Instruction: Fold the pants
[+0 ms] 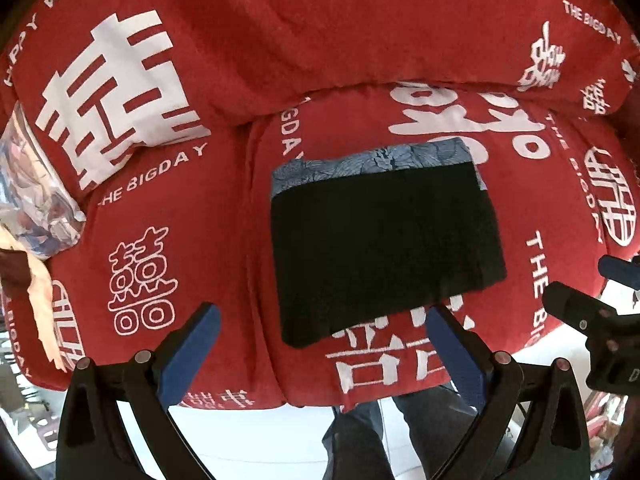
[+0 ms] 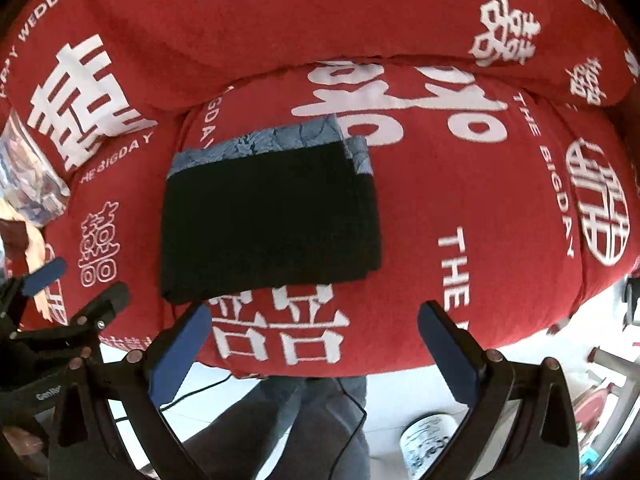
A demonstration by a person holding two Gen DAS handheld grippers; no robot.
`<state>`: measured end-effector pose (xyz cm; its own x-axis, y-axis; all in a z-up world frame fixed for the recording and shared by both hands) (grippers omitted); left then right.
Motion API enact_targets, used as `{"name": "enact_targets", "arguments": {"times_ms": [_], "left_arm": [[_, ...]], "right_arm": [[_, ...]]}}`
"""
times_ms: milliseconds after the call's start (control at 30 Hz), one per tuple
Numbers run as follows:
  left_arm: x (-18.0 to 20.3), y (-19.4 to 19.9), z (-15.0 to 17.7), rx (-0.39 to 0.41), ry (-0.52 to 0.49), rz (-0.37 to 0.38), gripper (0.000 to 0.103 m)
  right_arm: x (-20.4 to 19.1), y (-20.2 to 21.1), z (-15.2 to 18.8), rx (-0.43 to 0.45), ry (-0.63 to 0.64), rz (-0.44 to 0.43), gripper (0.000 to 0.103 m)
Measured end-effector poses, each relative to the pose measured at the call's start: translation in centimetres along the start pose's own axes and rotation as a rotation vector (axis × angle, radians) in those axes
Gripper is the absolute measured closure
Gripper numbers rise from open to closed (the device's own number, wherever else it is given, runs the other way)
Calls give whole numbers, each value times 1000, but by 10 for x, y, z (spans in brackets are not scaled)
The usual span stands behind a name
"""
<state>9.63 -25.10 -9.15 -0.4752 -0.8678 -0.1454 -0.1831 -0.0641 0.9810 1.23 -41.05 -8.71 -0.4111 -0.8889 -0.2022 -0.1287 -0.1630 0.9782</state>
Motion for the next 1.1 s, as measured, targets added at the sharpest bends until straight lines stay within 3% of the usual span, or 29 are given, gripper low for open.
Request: {"name": "enact_targets", "arguments": {"times_ms": [233, 1100], "left_arm": [[6, -13, -4, -47, 7, -15, 0], [6, -14, -8, -59, 48, -7, 0]], "right_arm": [[10, -11, -12, -36, 0, -6, 0], [7, -17, -21, -69, 30, 6, 0]]}}
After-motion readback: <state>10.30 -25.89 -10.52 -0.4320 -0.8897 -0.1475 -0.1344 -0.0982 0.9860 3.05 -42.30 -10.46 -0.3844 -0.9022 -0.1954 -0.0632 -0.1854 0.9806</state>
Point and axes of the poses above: each gripper's, at about its wrist camera, not at the fingertips, and y roughly against the way its jaws point, x to its right, z to its underside, the point moved 8 cm from there along -y, roughly the way its jaws point, and after that the axes turned 5 degrees about -z, right-handed, at the moved point
